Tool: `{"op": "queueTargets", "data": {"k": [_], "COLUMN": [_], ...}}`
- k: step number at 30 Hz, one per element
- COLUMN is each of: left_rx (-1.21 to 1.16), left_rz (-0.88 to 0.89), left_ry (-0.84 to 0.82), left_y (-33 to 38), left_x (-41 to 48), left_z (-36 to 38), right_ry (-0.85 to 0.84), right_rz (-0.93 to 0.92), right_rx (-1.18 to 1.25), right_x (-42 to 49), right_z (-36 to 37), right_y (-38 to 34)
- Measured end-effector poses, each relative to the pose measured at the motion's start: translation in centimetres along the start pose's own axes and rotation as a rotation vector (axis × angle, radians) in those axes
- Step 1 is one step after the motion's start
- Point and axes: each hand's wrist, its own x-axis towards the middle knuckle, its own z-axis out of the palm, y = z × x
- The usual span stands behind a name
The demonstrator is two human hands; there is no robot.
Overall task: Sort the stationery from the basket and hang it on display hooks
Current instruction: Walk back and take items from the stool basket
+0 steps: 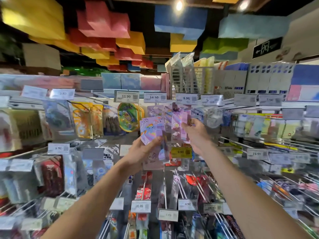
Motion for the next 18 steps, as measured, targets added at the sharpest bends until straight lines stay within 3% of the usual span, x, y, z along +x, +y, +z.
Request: {"op": "queueTargets", "data": {"k": [9, 18], "left_rx": [0.024, 0.121], "left_rz": [-0.048, -0.021], "left_ry": [-0.001, 0.014], "left_y": [-0.6, -0.6], "left_x": [1.9, 3.9], "left_z": [0.5, 0.2], "right_ry": [0.0, 0.071], "right_rz": [0.015, -0.026], "right_rx": [-0.162, -0.78], "right_x": [3.0, 5.5], "right_z": [0.7, 0.7], "right_y": [0.7, 0.6]}}
